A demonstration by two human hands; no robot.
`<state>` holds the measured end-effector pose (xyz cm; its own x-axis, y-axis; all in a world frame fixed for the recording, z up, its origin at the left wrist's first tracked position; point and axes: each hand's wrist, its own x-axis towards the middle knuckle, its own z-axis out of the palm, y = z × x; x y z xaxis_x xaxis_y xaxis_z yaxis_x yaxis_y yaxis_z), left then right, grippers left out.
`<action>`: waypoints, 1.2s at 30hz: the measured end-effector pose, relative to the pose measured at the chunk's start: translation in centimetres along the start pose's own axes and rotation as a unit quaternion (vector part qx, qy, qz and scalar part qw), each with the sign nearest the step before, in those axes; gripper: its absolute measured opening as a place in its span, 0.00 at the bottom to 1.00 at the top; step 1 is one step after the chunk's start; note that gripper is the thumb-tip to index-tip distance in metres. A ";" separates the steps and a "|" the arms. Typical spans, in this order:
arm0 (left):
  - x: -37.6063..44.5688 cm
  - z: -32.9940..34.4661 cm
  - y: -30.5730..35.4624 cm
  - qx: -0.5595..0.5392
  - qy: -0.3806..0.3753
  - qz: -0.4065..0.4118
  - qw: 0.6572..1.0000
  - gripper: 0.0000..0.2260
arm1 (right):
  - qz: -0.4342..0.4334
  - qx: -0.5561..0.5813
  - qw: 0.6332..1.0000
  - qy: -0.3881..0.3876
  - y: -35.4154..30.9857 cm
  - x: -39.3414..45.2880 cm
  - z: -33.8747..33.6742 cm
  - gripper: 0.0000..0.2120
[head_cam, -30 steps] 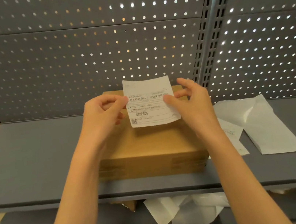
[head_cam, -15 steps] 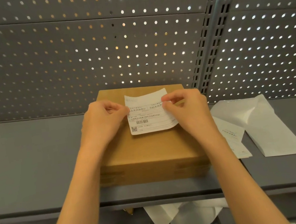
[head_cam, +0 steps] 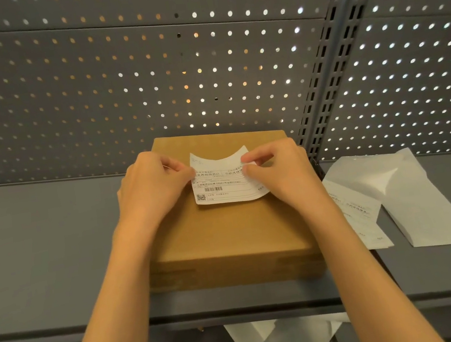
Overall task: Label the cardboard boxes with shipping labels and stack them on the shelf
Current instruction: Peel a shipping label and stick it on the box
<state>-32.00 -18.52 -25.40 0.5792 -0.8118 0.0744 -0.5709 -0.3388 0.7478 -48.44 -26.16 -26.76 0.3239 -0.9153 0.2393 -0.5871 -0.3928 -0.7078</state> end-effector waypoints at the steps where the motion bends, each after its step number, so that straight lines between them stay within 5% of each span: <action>1: 0.1 0.0 0.0 0.004 -0.003 0.001 1.000 0.05 | 0.002 -0.002 1.000 0.000 0.0 0.1 0.1 0.09; 25: 1.4 -0.2 -0.9 0.146 -0.032 0.019 0.989 0.10 | 0.039 -0.098 0.991 -0.083 -0.9 1.2 -0.5 0.14; 30: 0.7 0.4 -0.1 0.111 -0.003 0.160 0.981 0.08 | -0.049 -0.099 0.994 -0.010 -1.7 0.4 -0.4 0.15; 36: 0.4 2.7 -0.4 0.126 -0.112 0.260 0.951 0.14 | -0.160 -0.100 0.969 -0.156 -3.0 -0.4 1.0 0.17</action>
<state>-33.11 -20.00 -27.39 0.0583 -0.9719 0.2280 -0.8840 0.0558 0.4641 -46.05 -24.53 -25.38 0.7041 -0.6842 0.1901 -0.5415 -0.6905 -0.4796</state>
